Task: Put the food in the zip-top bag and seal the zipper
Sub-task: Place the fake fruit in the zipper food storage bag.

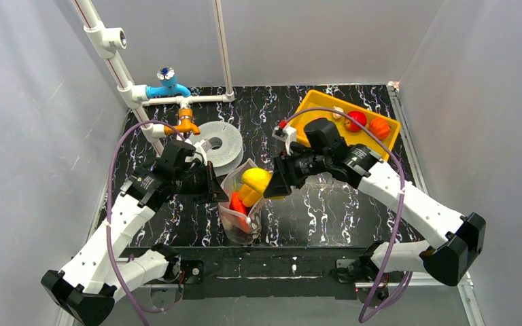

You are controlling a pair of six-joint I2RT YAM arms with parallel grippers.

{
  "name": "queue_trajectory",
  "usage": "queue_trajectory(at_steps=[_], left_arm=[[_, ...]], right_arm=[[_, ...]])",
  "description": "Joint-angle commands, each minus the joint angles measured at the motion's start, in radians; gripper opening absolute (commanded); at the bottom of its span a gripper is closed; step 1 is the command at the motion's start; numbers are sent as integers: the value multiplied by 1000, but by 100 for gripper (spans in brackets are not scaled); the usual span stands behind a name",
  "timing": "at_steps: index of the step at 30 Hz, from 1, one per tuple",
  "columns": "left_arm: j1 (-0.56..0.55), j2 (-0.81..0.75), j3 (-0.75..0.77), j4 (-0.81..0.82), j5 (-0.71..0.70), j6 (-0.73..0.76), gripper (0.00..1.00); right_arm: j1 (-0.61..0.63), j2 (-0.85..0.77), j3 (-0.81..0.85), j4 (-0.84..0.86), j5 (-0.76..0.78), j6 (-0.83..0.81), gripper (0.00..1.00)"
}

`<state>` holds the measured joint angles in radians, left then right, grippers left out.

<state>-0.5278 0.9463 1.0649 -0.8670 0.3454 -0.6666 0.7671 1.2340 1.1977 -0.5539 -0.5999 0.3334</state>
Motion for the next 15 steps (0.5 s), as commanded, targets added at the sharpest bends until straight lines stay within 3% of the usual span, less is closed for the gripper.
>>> queue_trajectory(at_steps=[1, 7, 15], left_arm=[[-4, -14, 8, -1, 11, -1, 0], [-4, -20, 19, 4, 27, -12, 0], [-5, -28, 19, 38, 73, -37, 0]], right_arm=[[70, 62, 98, -89, 89, -45, 1], [122, 149, 204, -192, 237, -34, 1], [131, 243, 308, -266, 273, 12, 5]])
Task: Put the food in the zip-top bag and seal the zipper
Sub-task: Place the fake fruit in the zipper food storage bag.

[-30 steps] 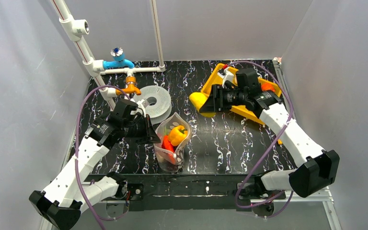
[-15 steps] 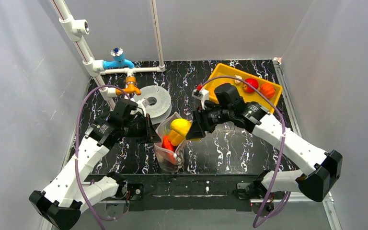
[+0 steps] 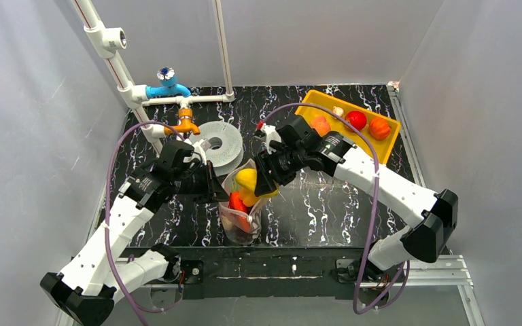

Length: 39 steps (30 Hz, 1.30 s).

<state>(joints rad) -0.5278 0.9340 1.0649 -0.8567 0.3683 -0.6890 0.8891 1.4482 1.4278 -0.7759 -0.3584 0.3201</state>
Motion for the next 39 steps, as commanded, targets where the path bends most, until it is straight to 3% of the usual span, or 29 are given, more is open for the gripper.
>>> queue_trajectory(at_steps=[1, 10, 32, 39], left_arm=[[-5, -15, 20, 35, 57, -18, 0], [-4, -17, 22, 54, 75, -26, 0], [-5, -37, -1, 54, 74, -32, 0], [-5, -32, -4, 51, 72, -29, 0]], right_arm=[[12, 41, 93, -53, 31, 33, 5], [41, 124, 190, -79, 30, 80, 12], [65, 199, 251, -60, 7, 119, 73], [65, 173, 229, -45, -22, 122, 81]])
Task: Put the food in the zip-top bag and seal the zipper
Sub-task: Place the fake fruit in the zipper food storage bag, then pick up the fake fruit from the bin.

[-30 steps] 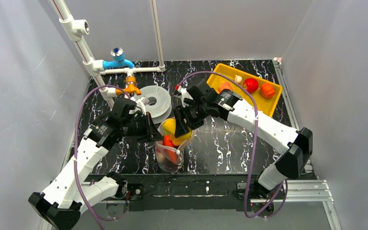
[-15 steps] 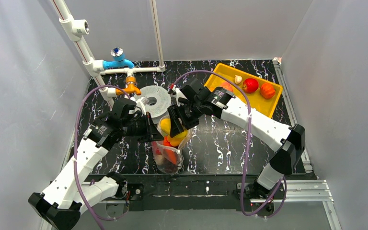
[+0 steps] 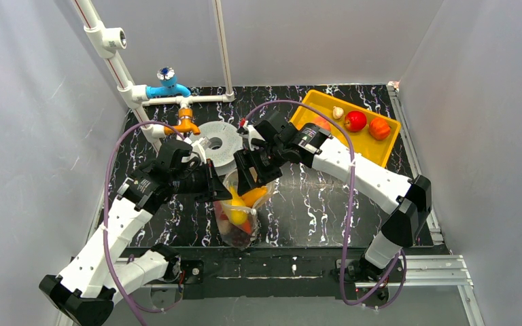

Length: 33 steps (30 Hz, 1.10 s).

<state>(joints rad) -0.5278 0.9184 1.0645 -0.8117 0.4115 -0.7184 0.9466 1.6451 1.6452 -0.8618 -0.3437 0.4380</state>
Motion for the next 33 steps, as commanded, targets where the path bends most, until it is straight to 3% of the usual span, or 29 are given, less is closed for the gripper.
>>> queue_trajectory(at_steps=[1, 17, 25, 33], left_arm=[[-5, -17, -4, 7, 28, 2, 0], [-4, -32, -25, 1, 20, -4, 0], [-5, -34, -30, -2, 19, -4, 0], [-5, -25, -27, -3, 22, 1, 0]], right_arm=[[8, -29, 5, 44, -35, 5, 81], [-84, -200, -23, 96, 207, -7, 72], [-336, -300, -162, 197, 305, 32, 81], [-579, -178, -186, 256, 245, 113, 82]])
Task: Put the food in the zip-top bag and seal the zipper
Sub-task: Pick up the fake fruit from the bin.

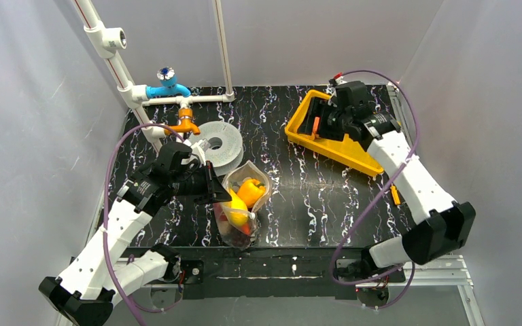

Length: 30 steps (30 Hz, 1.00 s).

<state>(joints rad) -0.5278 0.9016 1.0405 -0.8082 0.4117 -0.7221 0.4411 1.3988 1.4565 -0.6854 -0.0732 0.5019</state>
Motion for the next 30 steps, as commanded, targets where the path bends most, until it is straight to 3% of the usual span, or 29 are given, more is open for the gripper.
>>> queue_trajectory(at_steps=[1, 14, 24, 30], left_arm=[[-5, -8, -2, -8, 19, 6, 0], [-5, 6, 12, -31, 8, 26, 0], [-5, 14, 15, -34, 10, 28, 0], [-4, 2, 11, -31, 7, 22, 0]], right_arm=[[-97, 102, 10, 83, -40, 58, 82], [-263, 518, 232, 53, -179, 54, 83], [-269, 641, 285, 99, -241, 95, 89], [-266, 641, 204, 171, -216, 169, 88]])
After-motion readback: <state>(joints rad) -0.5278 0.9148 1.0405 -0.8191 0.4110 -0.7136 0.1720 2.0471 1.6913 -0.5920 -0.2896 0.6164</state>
